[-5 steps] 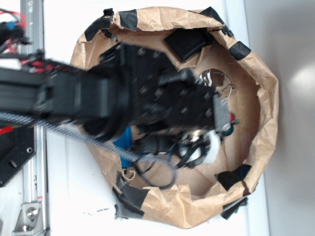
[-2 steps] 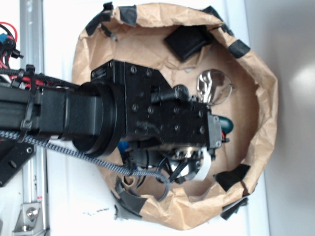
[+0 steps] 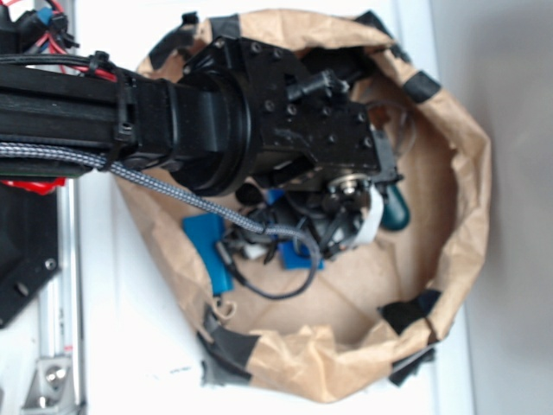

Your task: Grab the blue sponge.

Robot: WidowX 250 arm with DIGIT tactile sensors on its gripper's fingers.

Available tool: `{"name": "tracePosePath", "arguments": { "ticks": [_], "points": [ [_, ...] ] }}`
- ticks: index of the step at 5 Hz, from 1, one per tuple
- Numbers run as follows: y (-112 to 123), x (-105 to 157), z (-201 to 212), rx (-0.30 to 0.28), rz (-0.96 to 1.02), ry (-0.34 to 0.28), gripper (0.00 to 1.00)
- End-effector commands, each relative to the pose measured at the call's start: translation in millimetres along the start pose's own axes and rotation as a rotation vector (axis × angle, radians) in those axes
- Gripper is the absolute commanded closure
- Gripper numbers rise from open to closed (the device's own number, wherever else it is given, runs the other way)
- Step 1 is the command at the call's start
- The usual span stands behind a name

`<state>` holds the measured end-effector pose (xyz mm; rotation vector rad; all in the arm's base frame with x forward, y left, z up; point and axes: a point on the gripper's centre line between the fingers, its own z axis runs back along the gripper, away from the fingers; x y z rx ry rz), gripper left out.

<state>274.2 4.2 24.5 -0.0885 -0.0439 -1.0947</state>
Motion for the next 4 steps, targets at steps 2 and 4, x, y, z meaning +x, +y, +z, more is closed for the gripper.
{"name": "tracePosePath", "arguments": {
  "ticks": [2, 4],
  "points": [
    [-2.9, 2.7, 14.5, 0.134, 0.085, 0.030, 1.00],
    [-18.5, 16.6, 100.3, 0.230, 0.445, -0.078, 1.00]
  ]
}}
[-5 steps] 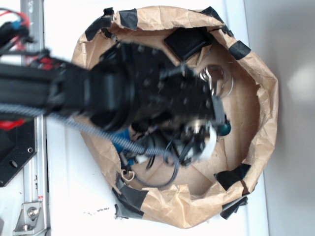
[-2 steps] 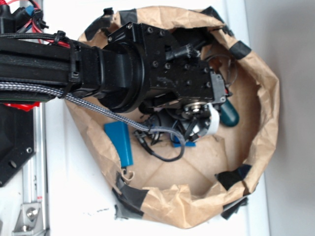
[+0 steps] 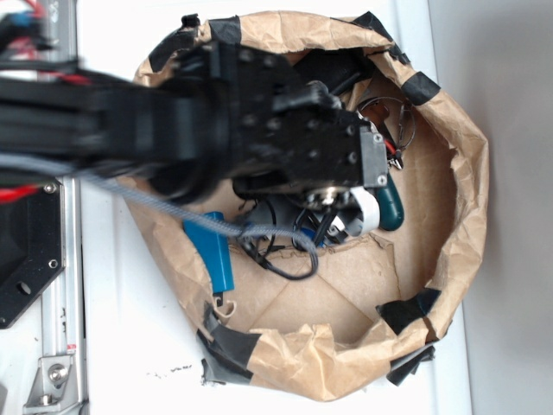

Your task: Grab the blue sponge.

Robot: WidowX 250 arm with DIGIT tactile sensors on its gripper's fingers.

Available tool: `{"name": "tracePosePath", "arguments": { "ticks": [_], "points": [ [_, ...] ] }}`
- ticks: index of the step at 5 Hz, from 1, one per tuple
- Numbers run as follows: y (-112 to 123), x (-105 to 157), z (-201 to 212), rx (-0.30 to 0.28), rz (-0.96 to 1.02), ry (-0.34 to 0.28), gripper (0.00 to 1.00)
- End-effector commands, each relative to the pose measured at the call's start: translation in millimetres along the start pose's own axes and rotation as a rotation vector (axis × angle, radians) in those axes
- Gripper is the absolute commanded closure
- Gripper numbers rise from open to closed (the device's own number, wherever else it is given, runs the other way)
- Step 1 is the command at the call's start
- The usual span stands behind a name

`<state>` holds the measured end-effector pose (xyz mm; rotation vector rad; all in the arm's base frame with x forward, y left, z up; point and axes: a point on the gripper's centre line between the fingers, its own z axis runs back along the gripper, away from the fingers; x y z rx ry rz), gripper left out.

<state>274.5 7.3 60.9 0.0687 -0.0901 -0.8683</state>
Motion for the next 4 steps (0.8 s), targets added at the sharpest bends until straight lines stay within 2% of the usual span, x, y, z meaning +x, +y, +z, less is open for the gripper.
{"name": "tracePosePath", "arguments": {
  "ticks": [1, 2, 3, 4],
  "points": [
    [-24.0, 13.3, 118.7, 0.056, 0.486, -0.093, 1.00],
    [-34.8, -0.1, 156.3, 0.113, 0.728, -0.047, 1.00],
    [-23.4, -3.4, 154.0, 0.132, 0.974, -0.001, 1.00],
    [-19.4, -5.8, 147.7, 0.135, 1.088, 0.023, 1.00]
  ]
}}
